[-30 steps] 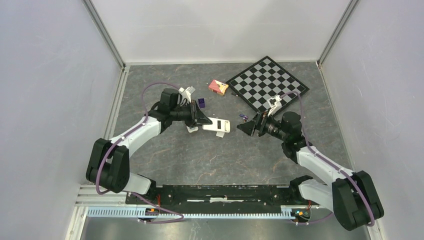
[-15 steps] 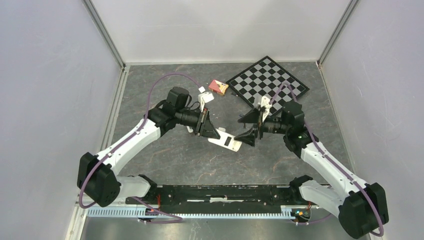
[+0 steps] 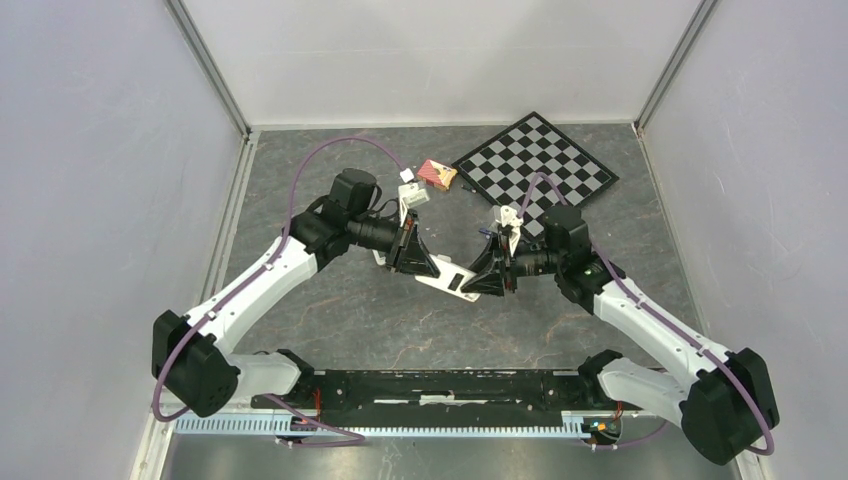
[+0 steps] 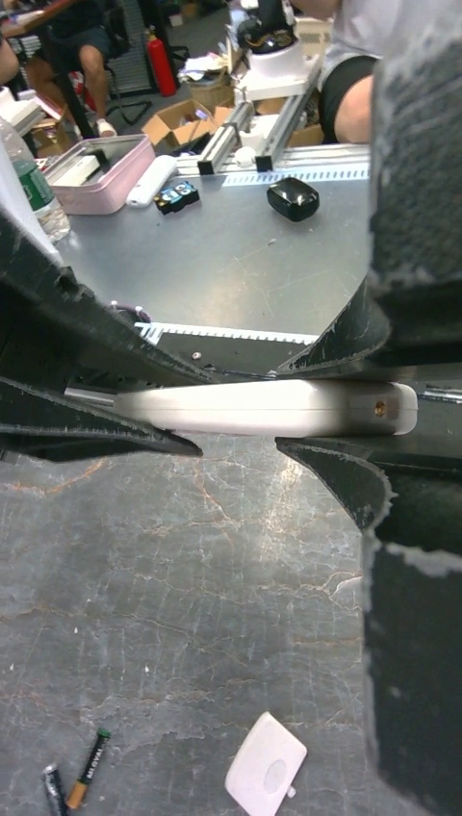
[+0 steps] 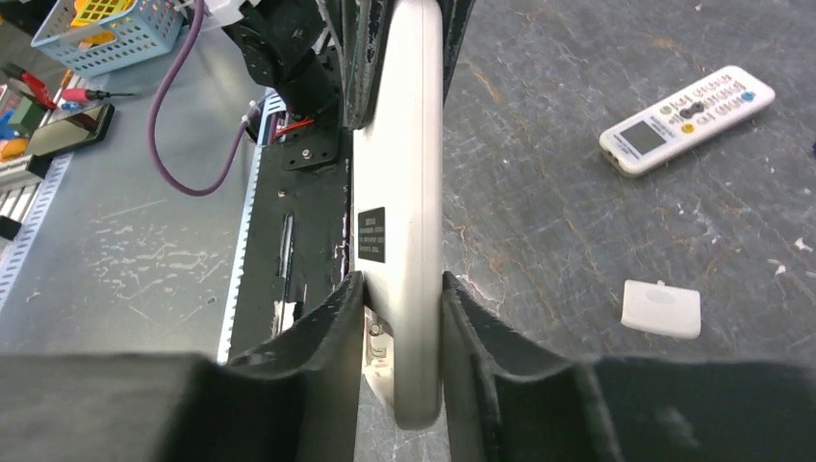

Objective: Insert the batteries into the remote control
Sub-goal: Adjust the remote control.

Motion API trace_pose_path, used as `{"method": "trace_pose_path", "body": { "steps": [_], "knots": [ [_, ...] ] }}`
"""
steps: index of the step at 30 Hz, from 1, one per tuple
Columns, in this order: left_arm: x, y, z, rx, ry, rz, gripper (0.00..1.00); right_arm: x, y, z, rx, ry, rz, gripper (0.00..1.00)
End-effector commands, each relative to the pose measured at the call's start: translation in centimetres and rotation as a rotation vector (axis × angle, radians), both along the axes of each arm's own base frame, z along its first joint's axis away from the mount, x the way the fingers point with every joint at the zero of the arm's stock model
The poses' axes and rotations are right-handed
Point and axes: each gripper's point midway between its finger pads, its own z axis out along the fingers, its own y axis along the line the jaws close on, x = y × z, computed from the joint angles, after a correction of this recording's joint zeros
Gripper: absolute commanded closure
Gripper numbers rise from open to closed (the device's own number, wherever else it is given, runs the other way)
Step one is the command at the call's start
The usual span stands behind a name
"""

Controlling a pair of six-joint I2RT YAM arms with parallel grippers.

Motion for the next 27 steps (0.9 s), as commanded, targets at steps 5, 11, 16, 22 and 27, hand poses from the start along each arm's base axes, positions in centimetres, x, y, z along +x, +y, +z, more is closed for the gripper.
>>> {"method": "trace_pose_path", "body": {
  "steps": [5, 11, 16, 22, 27],
  "knots": [
    [-0.4, -0.1, 3.8, -0.09, -0.121, -0.024, 0.69, -1.6, 0.7, 6.2, 0.156, -0.084, 0.102, 0.97],
    [-1.4, -0.3, 4.2, -0.128, -0.056, -0.052, 0.38, -1.2, 1.0, 7.9, 0.178, -0.097, 0.104, 1.0],
    [-1.0, -0.2, 4.1, -0.118, -0.066, -0.012, 0.57, -1.1, 1.1, 8.4, 0.179, -0.122, 0.123, 1.0],
    [-0.5, -0.6, 4.7, -0.139, -0.072, 0.003, 0.86, -0.8, 1.2, 8.0, 0.159, -0.111, 0.112, 0.99],
    [2.8, 0.1, 3.1, -0.056, -0.105, 0.23, 0.98, 1.5, 1.3, 8.8, 0.143, -0.115, -0.021, 0.35]
  ]
}}
